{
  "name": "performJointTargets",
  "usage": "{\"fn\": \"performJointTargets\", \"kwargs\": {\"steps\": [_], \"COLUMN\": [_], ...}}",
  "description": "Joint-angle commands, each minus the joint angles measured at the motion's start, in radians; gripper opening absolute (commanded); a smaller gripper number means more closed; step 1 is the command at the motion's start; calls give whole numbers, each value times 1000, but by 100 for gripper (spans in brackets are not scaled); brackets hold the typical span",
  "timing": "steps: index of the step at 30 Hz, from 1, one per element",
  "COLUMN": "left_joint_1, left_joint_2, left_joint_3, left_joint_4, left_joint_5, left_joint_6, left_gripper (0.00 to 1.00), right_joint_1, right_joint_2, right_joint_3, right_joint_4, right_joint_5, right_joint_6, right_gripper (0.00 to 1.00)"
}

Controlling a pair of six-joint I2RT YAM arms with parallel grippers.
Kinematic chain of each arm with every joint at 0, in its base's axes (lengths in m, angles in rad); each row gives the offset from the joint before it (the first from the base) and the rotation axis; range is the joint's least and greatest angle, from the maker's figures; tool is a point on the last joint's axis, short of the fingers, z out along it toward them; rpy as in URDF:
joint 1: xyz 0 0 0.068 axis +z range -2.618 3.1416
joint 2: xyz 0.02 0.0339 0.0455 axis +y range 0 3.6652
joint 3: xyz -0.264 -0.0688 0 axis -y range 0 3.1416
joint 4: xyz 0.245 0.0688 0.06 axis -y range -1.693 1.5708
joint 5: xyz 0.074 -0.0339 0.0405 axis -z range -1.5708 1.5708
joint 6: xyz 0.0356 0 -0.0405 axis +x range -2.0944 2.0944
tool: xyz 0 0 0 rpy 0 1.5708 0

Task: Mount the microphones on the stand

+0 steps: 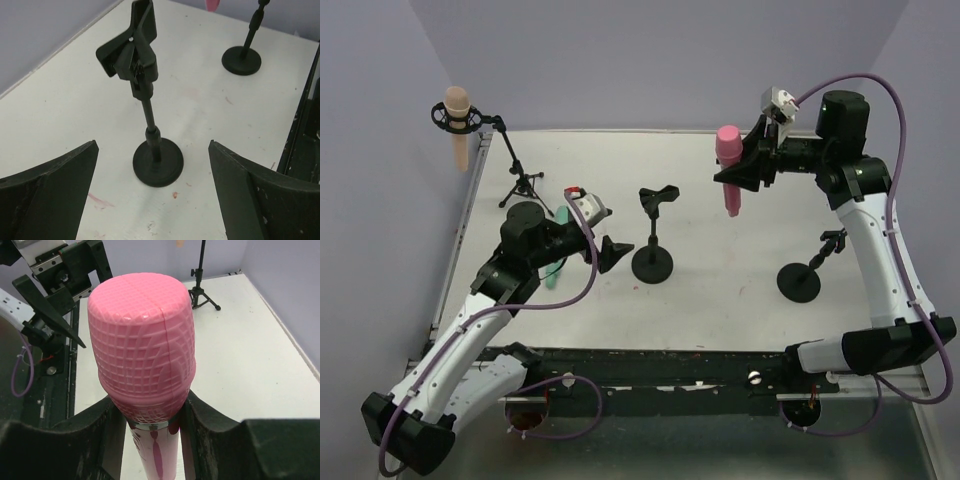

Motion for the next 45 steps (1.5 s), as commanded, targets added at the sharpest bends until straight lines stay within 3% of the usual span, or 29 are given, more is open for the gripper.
{"fn": "performJointTargets", "kwargs": {"steps": [1, 11, 17, 31, 45], "left_joint_1": [30, 30, 32, 30, 32], "left_joint_2": [30, 157, 269, 340, 375], "left_joint_3": [-6, -84, -59, -33, -1], "left_joint_4": [108, 447, 559, 639, 662], "left_joint_5": [127, 143, 154, 211, 238], "left_joint_6": [147, 124, 80, 27, -25], "left_gripper": [99, 99, 99, 97, 86], "right_joint_1": [14, 88, 125, 161, 178], "right_joint_2": [50, 119, 148, 208, 232], "right_joint_3": [-8, 2, 19, 76, 99], "right_joint_4": [1, 109, 126, 109, 101], "right_joint_5": [-64, -107, -89, -70, -61], "right_joint_6": [-138, -93, -64, -59, -53], "right_gripper": [18, 18, 18, 18, 18]}}
